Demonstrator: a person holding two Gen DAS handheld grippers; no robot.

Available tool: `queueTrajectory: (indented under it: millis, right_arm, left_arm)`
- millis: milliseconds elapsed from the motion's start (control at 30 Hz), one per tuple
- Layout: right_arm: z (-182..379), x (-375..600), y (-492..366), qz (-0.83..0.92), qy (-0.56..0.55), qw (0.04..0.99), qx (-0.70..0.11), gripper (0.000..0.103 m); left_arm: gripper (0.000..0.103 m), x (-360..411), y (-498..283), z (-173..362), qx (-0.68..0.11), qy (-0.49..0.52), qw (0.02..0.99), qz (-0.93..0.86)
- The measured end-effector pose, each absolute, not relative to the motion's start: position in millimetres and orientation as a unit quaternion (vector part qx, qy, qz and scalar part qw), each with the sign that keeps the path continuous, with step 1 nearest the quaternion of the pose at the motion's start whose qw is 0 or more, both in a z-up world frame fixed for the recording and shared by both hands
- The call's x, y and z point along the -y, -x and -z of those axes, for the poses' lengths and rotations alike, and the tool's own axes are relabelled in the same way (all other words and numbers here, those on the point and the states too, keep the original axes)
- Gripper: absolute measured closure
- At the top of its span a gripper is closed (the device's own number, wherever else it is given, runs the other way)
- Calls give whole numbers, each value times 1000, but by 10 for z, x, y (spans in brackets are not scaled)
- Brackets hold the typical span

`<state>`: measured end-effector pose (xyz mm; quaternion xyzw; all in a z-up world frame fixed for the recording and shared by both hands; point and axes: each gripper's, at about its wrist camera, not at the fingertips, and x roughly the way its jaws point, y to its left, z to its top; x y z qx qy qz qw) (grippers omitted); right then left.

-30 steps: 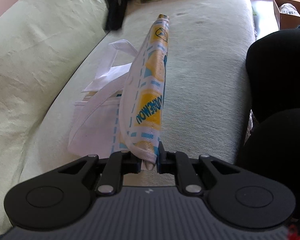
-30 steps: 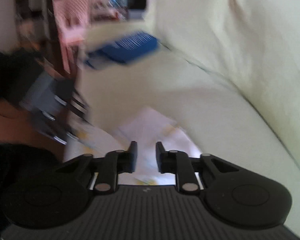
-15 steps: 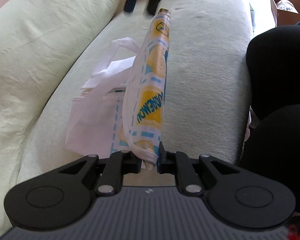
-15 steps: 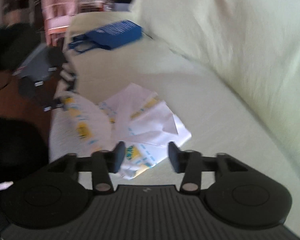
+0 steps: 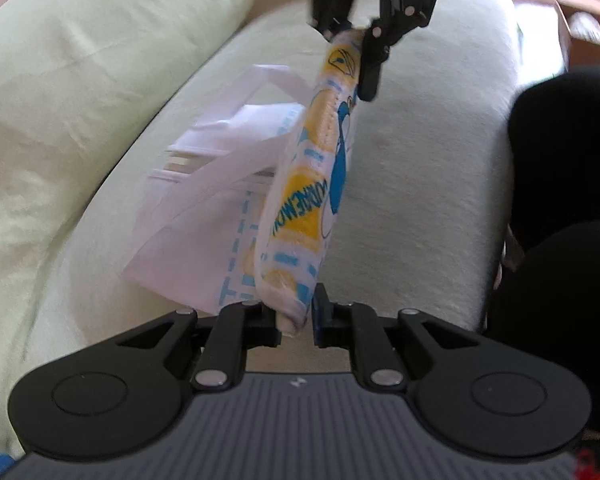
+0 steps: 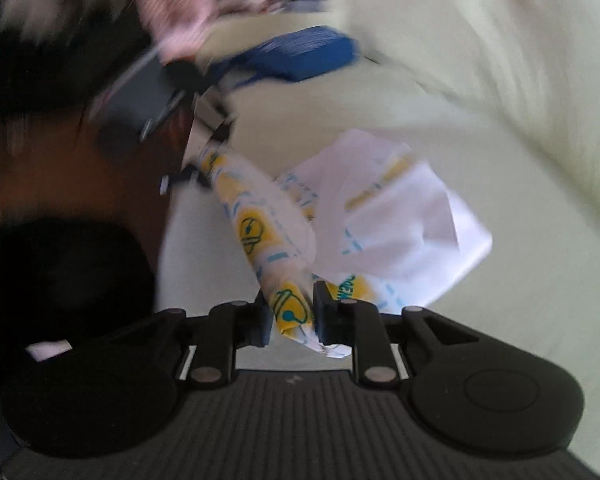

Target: Fold shopping bag

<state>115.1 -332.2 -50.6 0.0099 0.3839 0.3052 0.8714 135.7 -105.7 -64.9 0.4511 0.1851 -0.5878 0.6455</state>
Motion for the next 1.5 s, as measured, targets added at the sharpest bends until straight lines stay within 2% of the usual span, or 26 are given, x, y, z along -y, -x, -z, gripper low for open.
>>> queueTrajectory:
  millis: [33, 167, 467, 533, 567, 633, 667, 700, 867, 900, 967, 1133, 1200, 1267, 1367, 1500]
  right_arm:
    - [528, 3436, -1221, -303, -63, 866, -393, 85]
    - [645, 3649, -1418, -307, -166, 838, -421, 85]
    - [888, 3893, -1613, -295, -285, 788, -460, 85]
    - [1019, 3954, -1699, -278, -330, 771, -469, 85]
    - [1047, 3985, -1689, -270, -340, 769, -470, 85]
    - [1110, 4036, -1692, -248, -360, 764, -475, 85]
    - [1148, 4052, -1718, -234, -372, 760, -479, 85]
    - [1163, 4071, -1724, -221, -379, 756, -485, 85]
    - [1161, 4018, -1816, -197, -360, 756, -509, 82]
    - [1167, 4024, -1828, -191, -360, 754, -515, 82]
    - [1165, 4020, -1838, -183, -357, 752, -523, 82]
    - [1154, 3964, -1861, -168, -351, 753, -531, 81]
    - [1141, 3943, -1914, -162, -346, 757, -530, 81]
    - [1130, 3939, -1924, -156, -340, 763, -526, 80]
    - [1028, 3841, -1909, -151, -296, 790, -515, 76]
    - [736, 3474, -1724, -102, -156, 861, -474, 63]
  left_arm:
    - [88, 1068, -1403, 634, -190, -445, 648, 588]
    - [84, 1109, -1547, 618, -200, -439, 651, 586]
    - [65, 1174, -1702, 597, -209, -435, 657, 579]
    - [65, 1179, -1733, 584, -209, -431, 675, 562]
    - [65, 1182, -1740, 588, -208, -431, 684, 551]
    - [79, 1164, -1752, 616, -206, -443, 700, 521]
    - [90, 1150, -1751, 619, -203, -449, 707, 507]
    - [93, 1137, -1740, 599, -199, -452, 711, 500]
    - [92, 1171, -1549, 384, -139, -452, 717, 512]
    - [87, 1214, -1523, 374, -129, -455, 713, 518]
    - [86, 1352, -1482, 385, -108, -468, 699, 529]
    - [87, 1648, -1575, 571, -114, -491, 681, 531]
    - [99, 1675, -1579, 618, -125, -494, 678, 530]
    - [102, 1702, -1583, 664, -135, -497, 675, 529]
    - [103, 1751, -1581, 705, -143, -500, 671, 528]
    - [103, 1760, -1579, 721, -150, -502, 669, 527]
